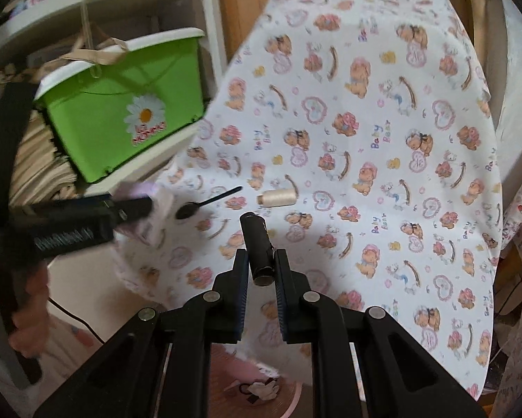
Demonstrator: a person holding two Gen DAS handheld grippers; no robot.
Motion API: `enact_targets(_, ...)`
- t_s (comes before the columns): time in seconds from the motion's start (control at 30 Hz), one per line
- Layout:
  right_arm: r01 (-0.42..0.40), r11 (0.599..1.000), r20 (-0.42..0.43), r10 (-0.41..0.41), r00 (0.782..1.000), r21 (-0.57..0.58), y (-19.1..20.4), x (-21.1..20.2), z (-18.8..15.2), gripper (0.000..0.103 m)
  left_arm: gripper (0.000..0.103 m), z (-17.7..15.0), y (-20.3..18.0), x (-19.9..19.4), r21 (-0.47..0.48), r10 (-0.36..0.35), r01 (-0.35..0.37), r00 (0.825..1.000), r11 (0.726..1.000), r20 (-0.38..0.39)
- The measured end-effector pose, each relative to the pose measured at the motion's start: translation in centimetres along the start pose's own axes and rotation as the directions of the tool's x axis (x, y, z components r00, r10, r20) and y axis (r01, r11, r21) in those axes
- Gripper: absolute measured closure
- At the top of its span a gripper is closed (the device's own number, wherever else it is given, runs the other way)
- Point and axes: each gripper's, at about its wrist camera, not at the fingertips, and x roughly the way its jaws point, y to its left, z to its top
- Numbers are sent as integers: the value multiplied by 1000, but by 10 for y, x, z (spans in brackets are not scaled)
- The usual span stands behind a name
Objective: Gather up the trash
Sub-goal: 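Carry sponge and stick over the pink basket and open both grippers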
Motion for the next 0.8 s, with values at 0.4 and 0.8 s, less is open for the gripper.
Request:
enact_targets(0.4, -83, 992, -21, 85, 996, 94, 11, -46, -50, 87, 38, -62, 8, -20, -38, -18, 16, 998, 999, -62)
enact_targets(0.8, -88, 996, -131, 87, 988, -5, 35, -28, -89, 87, 38, -90, -5, 20, -27, -140, 138, 953, 990, -270)
